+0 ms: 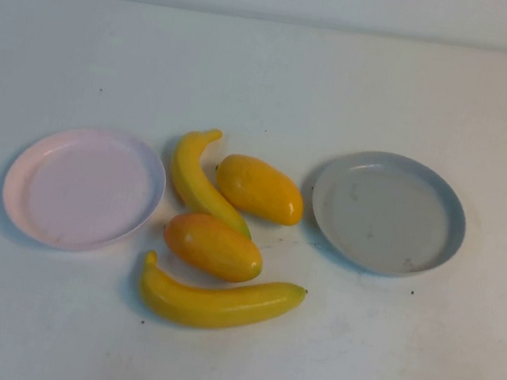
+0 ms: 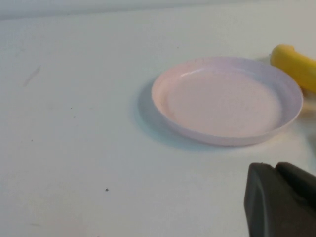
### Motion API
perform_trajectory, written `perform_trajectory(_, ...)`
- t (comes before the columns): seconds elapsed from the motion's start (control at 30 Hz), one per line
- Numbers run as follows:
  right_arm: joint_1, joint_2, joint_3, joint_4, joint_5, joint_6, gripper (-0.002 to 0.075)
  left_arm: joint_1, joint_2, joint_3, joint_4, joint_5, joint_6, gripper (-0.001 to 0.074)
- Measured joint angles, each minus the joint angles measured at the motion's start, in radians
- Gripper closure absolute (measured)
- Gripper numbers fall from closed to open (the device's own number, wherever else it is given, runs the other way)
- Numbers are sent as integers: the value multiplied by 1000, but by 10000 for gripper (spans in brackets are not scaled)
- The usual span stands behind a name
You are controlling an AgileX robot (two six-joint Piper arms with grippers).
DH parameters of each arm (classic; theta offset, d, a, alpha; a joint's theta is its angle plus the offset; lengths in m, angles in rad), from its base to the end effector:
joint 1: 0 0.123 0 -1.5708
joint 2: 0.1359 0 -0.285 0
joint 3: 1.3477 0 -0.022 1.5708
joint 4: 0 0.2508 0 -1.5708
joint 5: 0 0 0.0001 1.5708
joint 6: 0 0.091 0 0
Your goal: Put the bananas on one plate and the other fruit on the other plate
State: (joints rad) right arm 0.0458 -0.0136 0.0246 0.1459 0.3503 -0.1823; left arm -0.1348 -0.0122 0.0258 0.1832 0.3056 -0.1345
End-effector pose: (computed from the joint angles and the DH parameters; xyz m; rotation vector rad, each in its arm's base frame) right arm 0.0528 0.0070 0.1744 -0.1186 1.8376 0.0464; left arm 0.0544 -0.0023 0.1780 0.1182 1.7938 -0.0182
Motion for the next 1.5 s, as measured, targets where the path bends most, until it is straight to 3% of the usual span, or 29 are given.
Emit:
perform_trajectory(0.23,0,0,0,0,0,0,741,0,0,0,-26,-164,-236,740)
perform_trajectory(0.63,0,0,0,0,0,0,742,0,0,0,-83,-245,-379,740)
perform_trajectory(0.8,0,0,0,0,0,0,741,0,30,-93,-87,-67,-400,740)
perform_trajectory(0.93,0,0,0,0,0,0,742,0,185,-246,-90,68,-380,740)
perform_trajectory(1.03,0,0,0,0,0,0,741,0,325,-354,-132,170,-263,740)
perform_trajectory(1.37,0,0,0,0,0,0,741,0,842,-660,-601,491,621,740)
perform_trajectory(1.5,0,0,0,0,0,0,741,0,1056,-764,-679,515,833,740)
